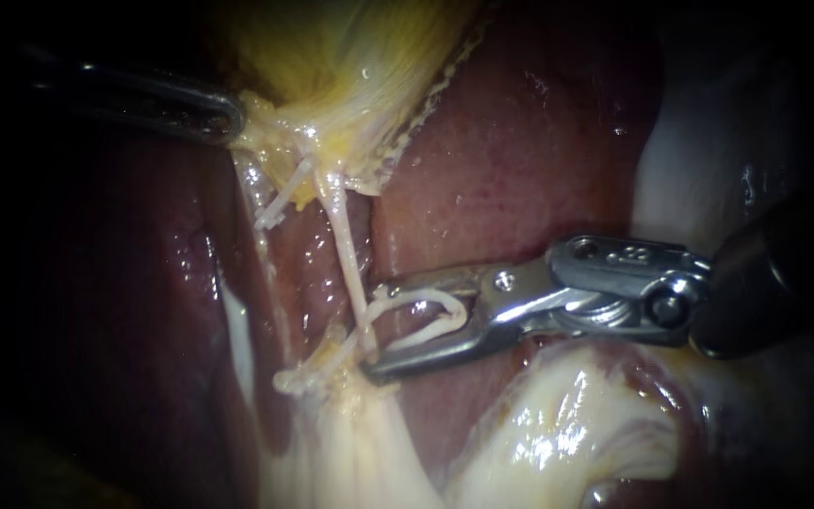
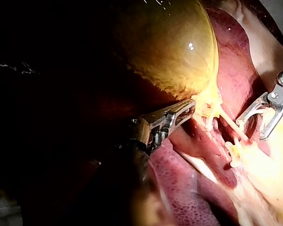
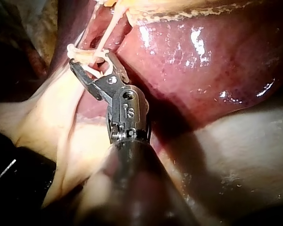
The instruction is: Clipping first clip right tube
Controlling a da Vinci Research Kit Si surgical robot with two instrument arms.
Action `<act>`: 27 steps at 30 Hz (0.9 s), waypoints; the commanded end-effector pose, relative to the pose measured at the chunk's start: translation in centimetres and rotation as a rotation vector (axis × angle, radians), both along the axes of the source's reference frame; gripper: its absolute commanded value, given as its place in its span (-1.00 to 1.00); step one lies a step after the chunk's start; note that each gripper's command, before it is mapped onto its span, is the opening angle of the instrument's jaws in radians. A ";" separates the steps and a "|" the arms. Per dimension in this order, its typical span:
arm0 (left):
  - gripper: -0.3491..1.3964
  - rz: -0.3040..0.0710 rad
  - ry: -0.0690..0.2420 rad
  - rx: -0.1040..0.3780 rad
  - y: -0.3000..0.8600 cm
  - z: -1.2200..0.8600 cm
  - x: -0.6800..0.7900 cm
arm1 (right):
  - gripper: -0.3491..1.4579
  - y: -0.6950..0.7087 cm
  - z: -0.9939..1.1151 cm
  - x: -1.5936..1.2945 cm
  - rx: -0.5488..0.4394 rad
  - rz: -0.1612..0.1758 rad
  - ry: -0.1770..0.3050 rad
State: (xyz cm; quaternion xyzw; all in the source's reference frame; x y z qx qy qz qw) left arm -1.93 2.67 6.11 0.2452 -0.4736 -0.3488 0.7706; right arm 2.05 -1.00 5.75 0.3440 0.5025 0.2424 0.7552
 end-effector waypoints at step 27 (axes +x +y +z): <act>-1.00 -0.004 -0.001 0.002 -0.02 0.03 -0.01 | -0.07 -0.15 0.24 0.43 0.165 0.042 0.153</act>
